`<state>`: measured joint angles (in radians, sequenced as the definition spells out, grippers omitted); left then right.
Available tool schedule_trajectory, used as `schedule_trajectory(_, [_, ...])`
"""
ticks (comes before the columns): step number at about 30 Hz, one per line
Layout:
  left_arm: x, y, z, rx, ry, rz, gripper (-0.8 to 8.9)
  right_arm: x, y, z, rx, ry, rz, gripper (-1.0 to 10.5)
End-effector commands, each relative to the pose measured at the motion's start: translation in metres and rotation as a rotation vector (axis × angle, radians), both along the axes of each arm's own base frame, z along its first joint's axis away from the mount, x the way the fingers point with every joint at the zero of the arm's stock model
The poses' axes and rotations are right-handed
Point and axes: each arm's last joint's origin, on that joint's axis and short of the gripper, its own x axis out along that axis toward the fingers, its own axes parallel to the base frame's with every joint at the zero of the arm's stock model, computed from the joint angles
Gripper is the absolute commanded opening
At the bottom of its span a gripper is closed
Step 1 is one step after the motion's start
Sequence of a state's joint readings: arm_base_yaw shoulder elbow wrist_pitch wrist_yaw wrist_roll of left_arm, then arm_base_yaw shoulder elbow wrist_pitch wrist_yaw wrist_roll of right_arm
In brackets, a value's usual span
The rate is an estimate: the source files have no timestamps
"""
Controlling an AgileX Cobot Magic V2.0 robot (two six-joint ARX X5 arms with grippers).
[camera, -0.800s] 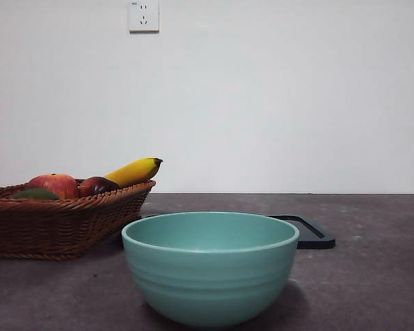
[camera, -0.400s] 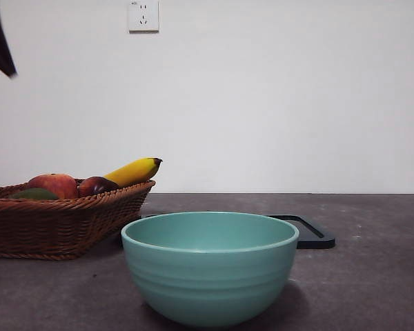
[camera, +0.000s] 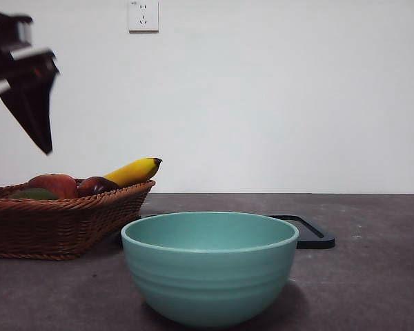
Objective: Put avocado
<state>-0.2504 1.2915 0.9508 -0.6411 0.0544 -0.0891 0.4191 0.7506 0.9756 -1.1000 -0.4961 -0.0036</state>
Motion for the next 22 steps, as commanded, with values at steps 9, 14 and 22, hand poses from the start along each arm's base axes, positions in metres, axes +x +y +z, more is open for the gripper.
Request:
schedule_trajectory(9, [0.032,-0.016,-0.032,0.089,0.028,-0.014,4.36,0.001,0.001,0.005,0.01,-0.015,0.005,3.8])
schedule_trajectory(14, [0.04,-0.018,-0.046,0.099,0.062,-0.014,4.36,0.001,0.001,0.005,0.01,-0.015,0.005,3.8])
schedule_trajectory(22, [0.043,-0.019,-0.056,0.109,0.098,-0.016,3.52,0.001,0.001,0.005,0.01,-0.015,0.005,3.8])
